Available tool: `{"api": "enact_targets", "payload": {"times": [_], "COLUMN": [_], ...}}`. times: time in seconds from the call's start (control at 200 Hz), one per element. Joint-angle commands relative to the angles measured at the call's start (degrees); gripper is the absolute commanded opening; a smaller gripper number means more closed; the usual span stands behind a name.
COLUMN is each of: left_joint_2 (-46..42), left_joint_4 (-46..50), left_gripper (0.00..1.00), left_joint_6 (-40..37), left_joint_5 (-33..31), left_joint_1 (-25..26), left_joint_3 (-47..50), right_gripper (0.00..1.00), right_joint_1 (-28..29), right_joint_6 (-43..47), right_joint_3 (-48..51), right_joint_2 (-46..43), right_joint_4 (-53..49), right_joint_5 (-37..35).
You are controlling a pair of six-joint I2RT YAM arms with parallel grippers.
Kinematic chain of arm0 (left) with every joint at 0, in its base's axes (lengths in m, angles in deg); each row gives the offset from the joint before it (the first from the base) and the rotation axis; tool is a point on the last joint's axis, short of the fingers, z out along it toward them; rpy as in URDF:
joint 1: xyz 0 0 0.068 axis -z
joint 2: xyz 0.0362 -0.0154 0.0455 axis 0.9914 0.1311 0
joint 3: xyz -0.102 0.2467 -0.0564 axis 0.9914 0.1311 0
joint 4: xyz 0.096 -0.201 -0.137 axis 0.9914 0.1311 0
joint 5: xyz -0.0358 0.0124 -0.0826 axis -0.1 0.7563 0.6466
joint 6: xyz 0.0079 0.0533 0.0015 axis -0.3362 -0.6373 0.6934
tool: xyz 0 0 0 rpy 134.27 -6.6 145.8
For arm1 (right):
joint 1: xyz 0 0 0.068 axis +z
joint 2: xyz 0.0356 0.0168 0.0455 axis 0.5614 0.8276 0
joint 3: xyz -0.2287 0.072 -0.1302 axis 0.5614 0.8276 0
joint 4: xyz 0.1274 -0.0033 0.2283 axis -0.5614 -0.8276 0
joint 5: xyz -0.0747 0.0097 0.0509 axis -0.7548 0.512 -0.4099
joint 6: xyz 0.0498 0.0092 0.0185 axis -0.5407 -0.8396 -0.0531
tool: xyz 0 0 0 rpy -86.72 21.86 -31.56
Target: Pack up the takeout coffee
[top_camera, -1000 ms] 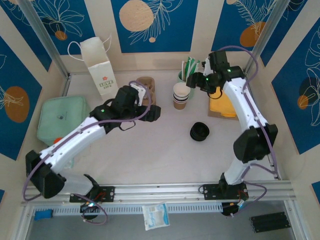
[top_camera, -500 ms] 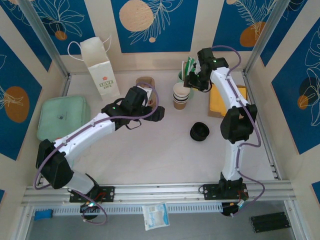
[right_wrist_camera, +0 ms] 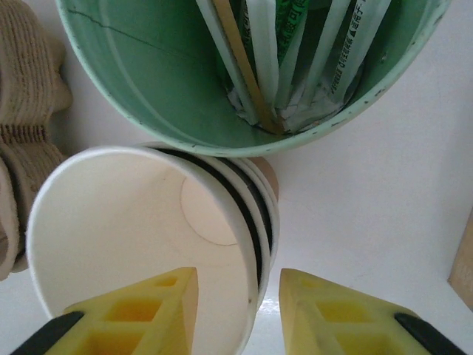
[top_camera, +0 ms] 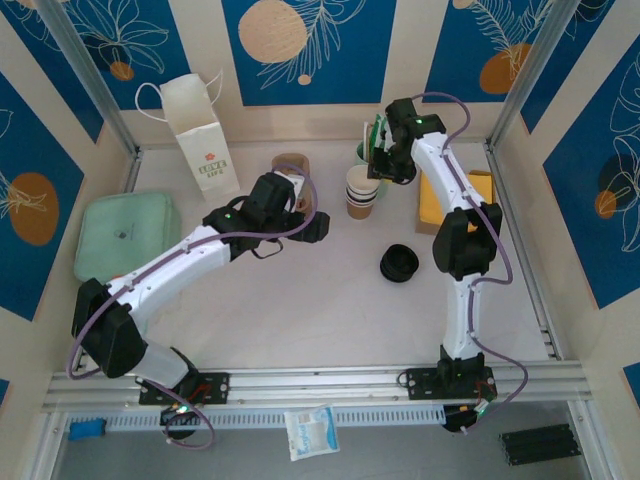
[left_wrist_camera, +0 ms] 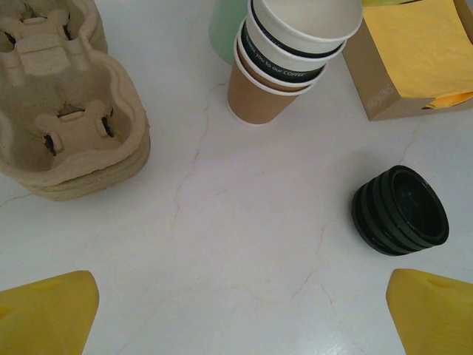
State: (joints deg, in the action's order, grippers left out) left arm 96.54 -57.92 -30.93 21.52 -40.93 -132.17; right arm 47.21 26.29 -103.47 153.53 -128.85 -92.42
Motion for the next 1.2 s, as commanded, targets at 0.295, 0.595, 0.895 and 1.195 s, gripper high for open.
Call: {"api": "enact_targets", "payload": {"times": [0.295, 0.595, 0.895, 1.195], "left_joint_2": [-0.2, 0.2, -0.1, -0.6], "left_joint_4": [-1.0, -1.7, -2.0, -2.1], "left_gripper": [0.99, 0.99, 0.99, 0.99], "left_joint_6": [-0.1, 0.6, 1.0, 1.3], "left_joint_5": [-0.9, -0.4, -0.4, -0.3], "left_joint_1": [0.5, 0.5, 0.5, 0.6], "left_joint_3": [-1.2, -0.4, 0.2, 0.0], "right_gripper": [0.03, 0.00, 0.00, 0.00], "right_joint_1": [0.3, 0.3, 0.0, 0.0], "right_joint_6": [1.3, 1.0, 0.1, -0.3], "right_joint_3": [-2.9, -3.3, -3.2, -2.7], "right_joint_2": [1.0, -2.2, -6.4, -11.6], "right_joint_4": [-2.0, -1.3, 0.0, 0.4], "right_joint_5": [-0.2, 0.5, 2.4, 3.5]}}
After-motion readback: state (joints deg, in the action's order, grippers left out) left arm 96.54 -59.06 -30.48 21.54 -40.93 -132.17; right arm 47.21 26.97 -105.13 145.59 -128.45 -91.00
